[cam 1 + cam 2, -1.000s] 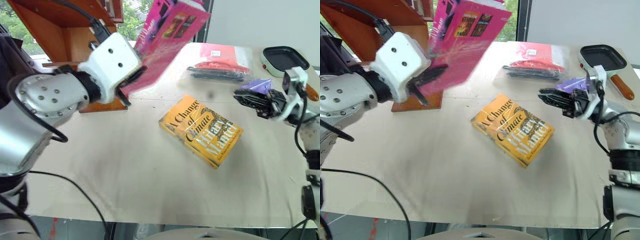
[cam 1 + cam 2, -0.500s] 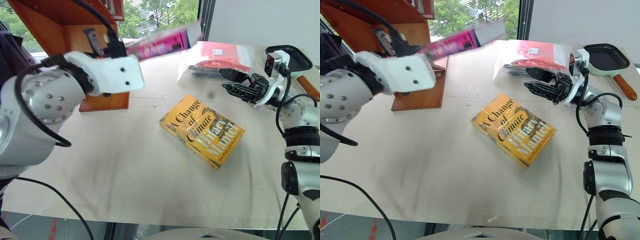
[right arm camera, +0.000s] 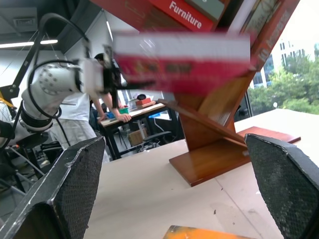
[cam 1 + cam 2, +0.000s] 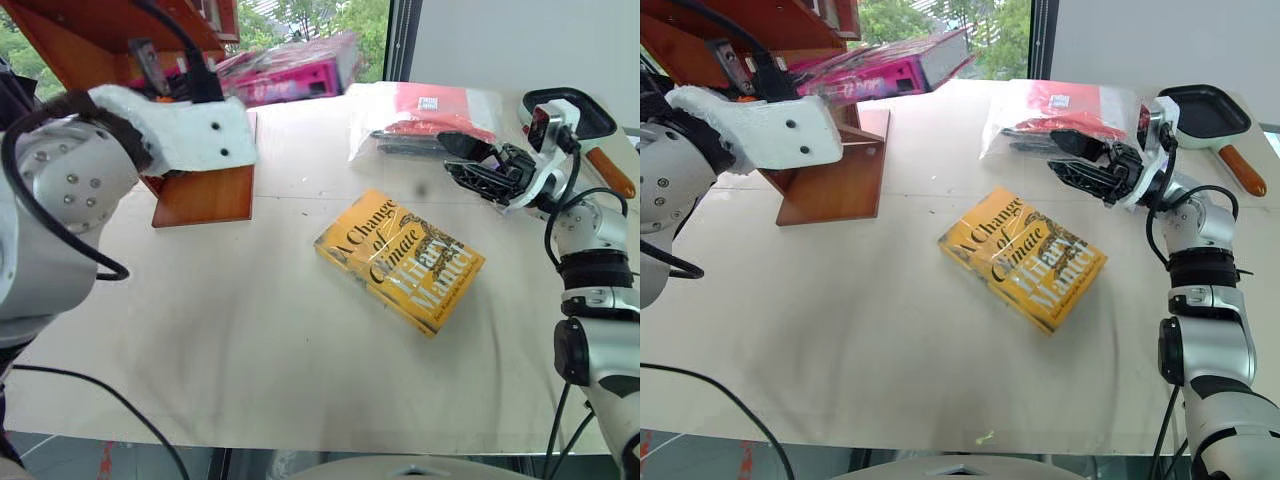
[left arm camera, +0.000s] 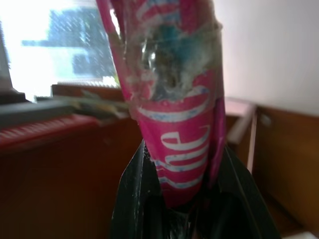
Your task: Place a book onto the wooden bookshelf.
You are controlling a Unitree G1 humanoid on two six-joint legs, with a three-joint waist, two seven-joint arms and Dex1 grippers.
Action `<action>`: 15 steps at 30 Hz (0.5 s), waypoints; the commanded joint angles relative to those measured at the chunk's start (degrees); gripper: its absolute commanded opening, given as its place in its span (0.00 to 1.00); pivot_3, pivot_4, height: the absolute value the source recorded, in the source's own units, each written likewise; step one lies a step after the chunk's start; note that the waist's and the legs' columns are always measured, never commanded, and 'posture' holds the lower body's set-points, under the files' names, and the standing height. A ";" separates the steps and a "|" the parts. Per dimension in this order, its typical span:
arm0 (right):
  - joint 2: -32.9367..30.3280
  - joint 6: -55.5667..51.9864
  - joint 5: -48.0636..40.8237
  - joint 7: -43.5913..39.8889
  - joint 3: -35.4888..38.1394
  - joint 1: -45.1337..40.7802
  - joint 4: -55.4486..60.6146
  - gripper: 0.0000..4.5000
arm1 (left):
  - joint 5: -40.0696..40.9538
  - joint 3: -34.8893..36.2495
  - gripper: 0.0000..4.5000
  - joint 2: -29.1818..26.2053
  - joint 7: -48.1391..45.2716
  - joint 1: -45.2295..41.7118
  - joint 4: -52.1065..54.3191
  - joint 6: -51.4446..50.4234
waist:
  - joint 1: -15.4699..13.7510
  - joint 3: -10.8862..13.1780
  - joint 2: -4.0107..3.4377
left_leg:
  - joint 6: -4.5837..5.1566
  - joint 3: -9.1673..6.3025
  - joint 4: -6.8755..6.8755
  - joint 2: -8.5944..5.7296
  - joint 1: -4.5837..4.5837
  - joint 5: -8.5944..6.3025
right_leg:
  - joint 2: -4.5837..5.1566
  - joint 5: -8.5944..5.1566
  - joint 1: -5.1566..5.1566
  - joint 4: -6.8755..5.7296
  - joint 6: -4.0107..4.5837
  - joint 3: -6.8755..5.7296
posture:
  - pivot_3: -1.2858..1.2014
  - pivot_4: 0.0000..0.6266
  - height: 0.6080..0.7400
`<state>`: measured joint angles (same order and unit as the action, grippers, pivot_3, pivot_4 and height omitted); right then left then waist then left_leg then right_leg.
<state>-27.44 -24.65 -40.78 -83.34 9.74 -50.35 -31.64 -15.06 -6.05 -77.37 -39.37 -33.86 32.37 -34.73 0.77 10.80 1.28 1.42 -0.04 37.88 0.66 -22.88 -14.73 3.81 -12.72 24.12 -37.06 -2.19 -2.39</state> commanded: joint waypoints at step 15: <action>1.49 1.24 -1.25 0.81 2.40 1.04 5.08 0.98 | -11.90 1.90 0.04 -1.77 -4.27 -2.91 -17.98 12.23 | -0.10 0.00 0.00 | 0.00 0.01 0.07 0.00 -0.02 0.00 | 0.01 0.00 0.00 -0.03 0.00 0.03 | 0.52 0.24 0.93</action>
<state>-25.81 -23.53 -40.82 -82.98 10.06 -48.63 -29.23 -25.21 -5.95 -78.54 -43.61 -35.17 15.18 -23.12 0.67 10.80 1.29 1.42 -0.02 37.95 0.65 -22.90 -14.73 3.81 -12.71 24.12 -37.09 -2.19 -2.37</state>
